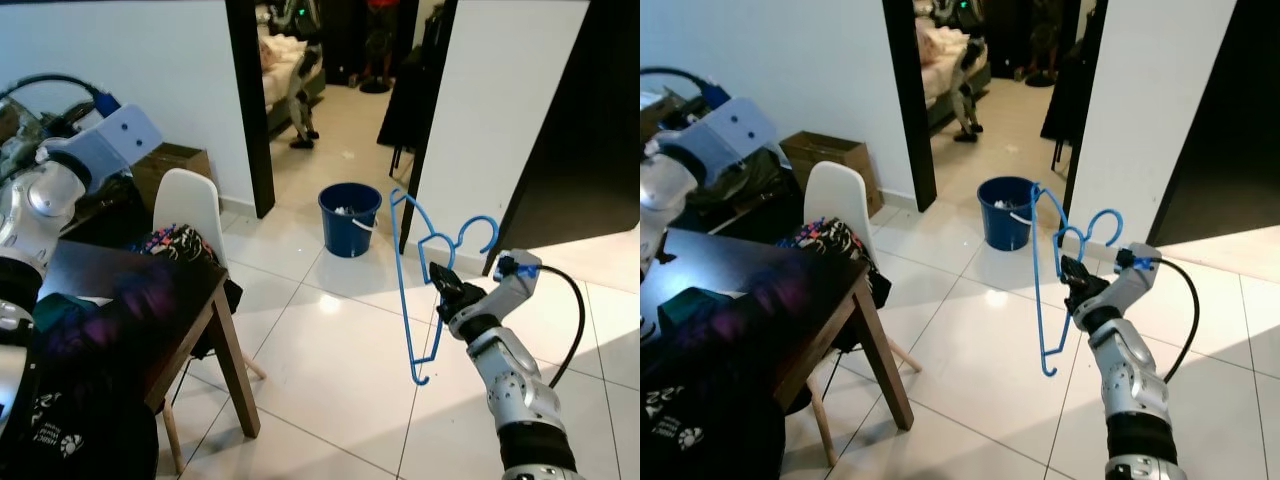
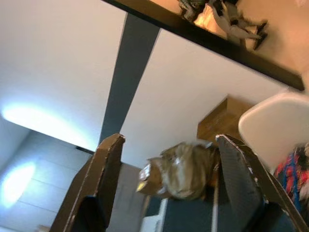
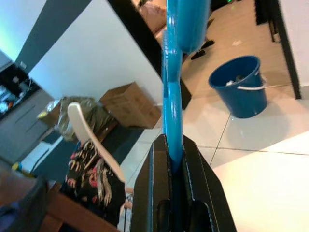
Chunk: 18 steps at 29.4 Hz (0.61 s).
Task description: Hang hanger
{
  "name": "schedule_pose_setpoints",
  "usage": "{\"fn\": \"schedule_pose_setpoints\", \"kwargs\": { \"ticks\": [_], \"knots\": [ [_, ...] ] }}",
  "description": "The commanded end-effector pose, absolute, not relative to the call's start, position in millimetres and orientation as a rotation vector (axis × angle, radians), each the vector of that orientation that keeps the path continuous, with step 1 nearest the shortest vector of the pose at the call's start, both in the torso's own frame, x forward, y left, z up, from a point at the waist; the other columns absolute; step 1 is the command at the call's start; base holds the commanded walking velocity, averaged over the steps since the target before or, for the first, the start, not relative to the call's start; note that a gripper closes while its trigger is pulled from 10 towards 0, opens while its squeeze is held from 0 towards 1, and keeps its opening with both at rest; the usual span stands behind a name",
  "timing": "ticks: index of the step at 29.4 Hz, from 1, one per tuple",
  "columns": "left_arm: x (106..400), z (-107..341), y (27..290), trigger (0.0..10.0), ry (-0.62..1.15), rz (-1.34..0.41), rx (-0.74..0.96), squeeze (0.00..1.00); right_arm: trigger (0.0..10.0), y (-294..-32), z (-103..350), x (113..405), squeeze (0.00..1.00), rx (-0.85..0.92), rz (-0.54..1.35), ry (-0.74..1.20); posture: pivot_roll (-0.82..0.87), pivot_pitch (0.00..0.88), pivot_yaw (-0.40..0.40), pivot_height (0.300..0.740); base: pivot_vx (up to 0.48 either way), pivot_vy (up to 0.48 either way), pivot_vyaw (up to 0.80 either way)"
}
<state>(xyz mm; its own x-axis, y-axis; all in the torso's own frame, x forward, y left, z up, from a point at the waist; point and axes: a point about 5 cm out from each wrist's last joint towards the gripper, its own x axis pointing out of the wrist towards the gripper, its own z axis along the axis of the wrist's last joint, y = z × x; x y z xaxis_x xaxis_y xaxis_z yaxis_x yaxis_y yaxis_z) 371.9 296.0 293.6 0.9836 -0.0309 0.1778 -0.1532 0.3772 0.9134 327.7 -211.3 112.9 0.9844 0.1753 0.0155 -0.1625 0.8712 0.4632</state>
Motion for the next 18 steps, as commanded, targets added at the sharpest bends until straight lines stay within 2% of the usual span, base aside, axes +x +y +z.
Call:
{"fn": "schedule_pose_setpoints", "kwargs": {
  "ticks": [1, 2, 4, 7, 10, 11, 12, 13, 15, 16, 18],
  "knots": [
    [365.2, 287.3, 315.9, 10.0, -0.073, 0.112, 1.224, 1.0, 10.0, -206.4, 116.7, 329.4, 0.0, 0.46, 0.207, 0.027, 0.0, 0.0, 0.049, 0.731, 0.0, 0.0, 0.0],
    [352.3, 284.0, 336.9, 10.0, -0.003, 0.156, 1.235, 1.0, 10.0, -204.1, 117.1, 330.0, 0.0, 0.456, 0.217, 0.031, -0.01, 0.0, 0.056, 0.731, 0.0, 0.0, 0.0],
    [346.5, 285.3, 337.4, 10.0, -0.013, 0.133, 1.221, 1.0, 10.0, -204.0, 117.2, 329.8, 0.0, 0.458, 0.217, 0.031, -0.01, 0.0, 0.056, 0.731, 0.0, 0.0, 0.0],
    [342.3, 286.9, 334.7, 10.0, -0.032, 0.101, 1.208, 1.0, 10.0, -204.2, 117.3, 329.6, 0.0, 0.459, 0.217, 0.03, -0.01, 0.0, 0.056, 0.731, 0.0, 0.0, 0.0],
    [323.6, 283.9, 315.9, 10.0, -0.026, -0.08, 1.257, 1.0, 10.0, -205.2, 117.5, 328.7, 0.0, 0.466, 0.218, 0.03, 0.0, 0.0, 0.061, 0.731, 0.0, 0.0, 0.0],
    [323.6, 283.9, 315.9, 10.0, -0.026, -0.08, 1.257, 1.0, 10.0, -205.2, 117.5, 328.7, 0.0, 0.466, 0.218, 0.03, 0.0, 0.0, 0.061, 0.731, 0.0, 0.0, 0.0],
    [307.2, 274.8, 311.5, 10.0, 0.061, -0.191, 1.275, 0.01, 10.0, -205.5, 117.5, 328.6, 0.0, 0.469, 0.22, 0.033, 0.0, 0.0, 0.062, 0.731, 0.0, 0.0, 0.0],
    [307.2, 274.8, 311.5, 10.0, 0.061, -0.191, 1.275, 0.01, 10.0, -205.5, 117.5, 328.6, 0.0, 0.469, 0.22, 0.033, 0.0, 0.0, 0.062, 0.731, 0.0, 0.0, 0.0],
    [266.0, 254.2, 309.9, 10.0, 0.3, -0.429, 1.26, 0.0, 10.0, -205.5, 116.9, 329.5, 0.0, 0.48, 0.227, 0.044, 0.02, 0.0, 0.049, 0.731, 0.0, 0.0, 0.0],
    [266.0, 254.2, 309.9, 10.0, 0.3, -0.429, 1.26, 0.0, 10.0, -205.5, 116.9, 329.5, 0.0, 0.48, 0.227, 0.044, 0.02, 0.0, 0.049, 0.731, 0.0, 0.0, 0.0],
    [240.3, 255.3, 305.2, 10.0, 0.412, -0.562, 1.172, 0.0, 10.0, -204.1, 116.8, 330.9, 0.0, 0.475, 0.245, 0.054, 0.03, 0.0, 0.04, 0.731, 0.0, 0.0, 0.0]
  ]
}}
